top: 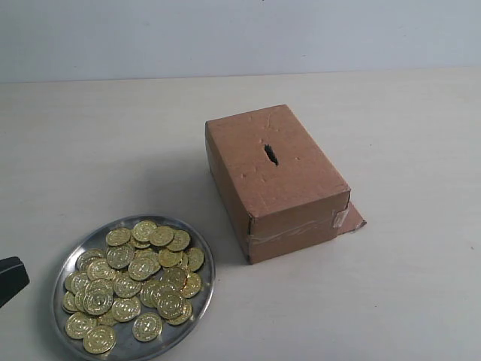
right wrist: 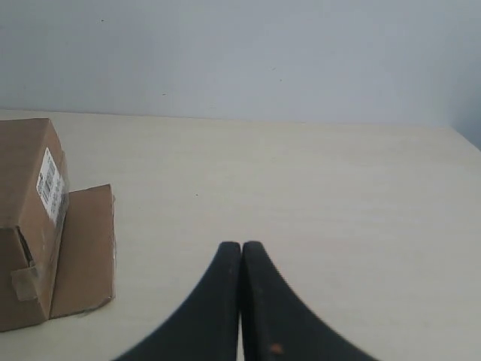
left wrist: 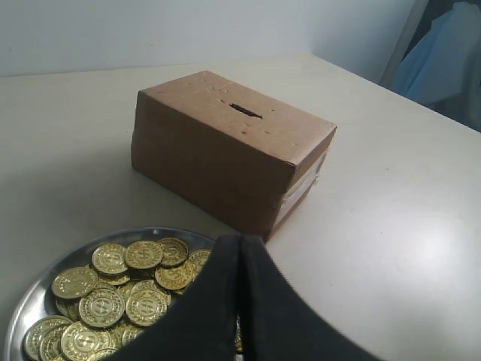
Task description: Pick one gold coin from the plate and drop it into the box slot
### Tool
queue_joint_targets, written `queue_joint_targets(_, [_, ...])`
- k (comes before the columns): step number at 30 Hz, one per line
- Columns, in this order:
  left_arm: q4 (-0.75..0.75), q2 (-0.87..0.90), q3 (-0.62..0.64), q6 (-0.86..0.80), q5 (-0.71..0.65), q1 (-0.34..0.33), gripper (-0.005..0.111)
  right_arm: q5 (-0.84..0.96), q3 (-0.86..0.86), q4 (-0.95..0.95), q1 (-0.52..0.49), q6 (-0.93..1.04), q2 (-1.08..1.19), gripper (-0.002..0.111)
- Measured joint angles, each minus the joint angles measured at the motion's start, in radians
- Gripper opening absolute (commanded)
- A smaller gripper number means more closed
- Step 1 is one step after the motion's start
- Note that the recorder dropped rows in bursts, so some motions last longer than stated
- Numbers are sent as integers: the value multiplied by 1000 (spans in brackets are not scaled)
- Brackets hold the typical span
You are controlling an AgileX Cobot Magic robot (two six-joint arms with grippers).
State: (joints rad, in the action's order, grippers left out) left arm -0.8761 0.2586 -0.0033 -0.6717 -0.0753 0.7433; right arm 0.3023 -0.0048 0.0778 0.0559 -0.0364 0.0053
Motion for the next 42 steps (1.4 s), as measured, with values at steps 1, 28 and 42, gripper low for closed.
queue_joint_targets(1, [0, 0, 0, 0, 0, 0, 0, 0, 0, 0, 0, 0, 0, 0])
queue_joint_targets(28, [70, -252, 0, -54, -28, -593, 0, 4, 0, -2, 0, 0, 0, 0])
queue_joint_targets(42, [79, -252, 0, -51, -48, -600, 0, 6, 0, -2, 0, -2, 0, 0])
